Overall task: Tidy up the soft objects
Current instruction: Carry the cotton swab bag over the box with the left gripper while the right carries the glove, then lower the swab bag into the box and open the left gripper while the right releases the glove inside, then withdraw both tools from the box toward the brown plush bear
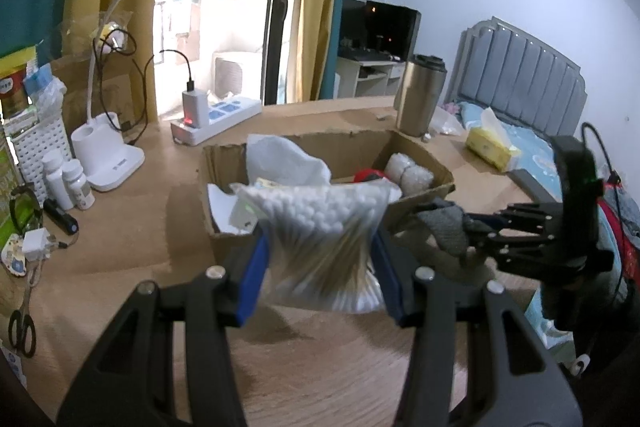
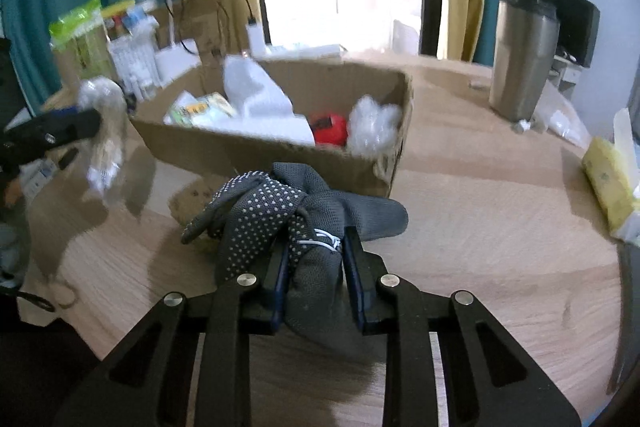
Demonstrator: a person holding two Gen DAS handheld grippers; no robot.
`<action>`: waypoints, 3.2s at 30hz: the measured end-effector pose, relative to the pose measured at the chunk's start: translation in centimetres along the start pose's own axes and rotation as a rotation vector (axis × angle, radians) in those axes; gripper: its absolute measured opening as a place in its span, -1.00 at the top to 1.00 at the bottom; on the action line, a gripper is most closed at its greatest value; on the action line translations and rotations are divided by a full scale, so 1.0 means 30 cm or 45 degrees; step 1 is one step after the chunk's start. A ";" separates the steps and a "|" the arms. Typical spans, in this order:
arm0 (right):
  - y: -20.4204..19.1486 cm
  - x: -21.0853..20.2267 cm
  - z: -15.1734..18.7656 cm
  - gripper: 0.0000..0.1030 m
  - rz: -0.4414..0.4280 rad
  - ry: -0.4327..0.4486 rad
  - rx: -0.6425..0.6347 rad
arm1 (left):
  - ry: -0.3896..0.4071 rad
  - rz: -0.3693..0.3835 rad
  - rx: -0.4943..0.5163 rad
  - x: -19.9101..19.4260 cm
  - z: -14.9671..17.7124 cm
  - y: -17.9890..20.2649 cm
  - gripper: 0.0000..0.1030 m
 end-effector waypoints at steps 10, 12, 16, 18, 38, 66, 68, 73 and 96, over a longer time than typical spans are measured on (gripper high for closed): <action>-0.022 -0.096 -0.092 0.48 -0.037 0.127 -0.028 | 0.060 0.006 -0.002 -0.025 -0.035 0.001 0.02; -0.026 -0.100 -0.112 0.48 -0.038 0.145 -0.038 | 0.076 0.007 -0.005 -0.028 -0.044 -0.003 0.02; -0.037 -0.102 -0.150 0.48 -0.039 0.174 -0.056 | 0.104 0.005 -0.012 -0.035 -0.062 -0.014 0.02; -0.042 -0.100 -0.167 0.48 -0.040 0.187 -0.064 | 0.117 0.005 -0.017 -0.035 -0.072 -0.018 0.02; -0.044 -0.003 -0.290 0.47 -0.038 0.226 -0.067 | 0.155 0.088 -0.114 0.073 -0.155 -0.064 0.02; -0.068 0.229 -0.315 0.47 -0.093 0.088 -0.044 | 0.043 0.153 -0.135 0.280 -0.149 -0.079 0.02; -0.068 0.249 -0.305 0.46 -0.089 0.066 -0.040 | 0.027 0.147 -0.132 0.293 -0.142 -0.079 0.02; -0.063 0.280 -0.286 0.24 -0.086 0.022 -0.028 | 0.011 0.146 -0.132 0.305 -0.130 -0.081 0.00; -0.050 0.133 -0.262 -0.06 -0.048 0.106 -0.011 | 0.021 0.104 -0.100 0.224 -0.102 -0.049 -0.05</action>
Point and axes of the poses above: each gripper's, at about its wrist camera, not at the fingertips, and x roughly the way its jaws point, y to its right, z to its underside, the point moved 5 cm from there along x, roughly the way its jaws point
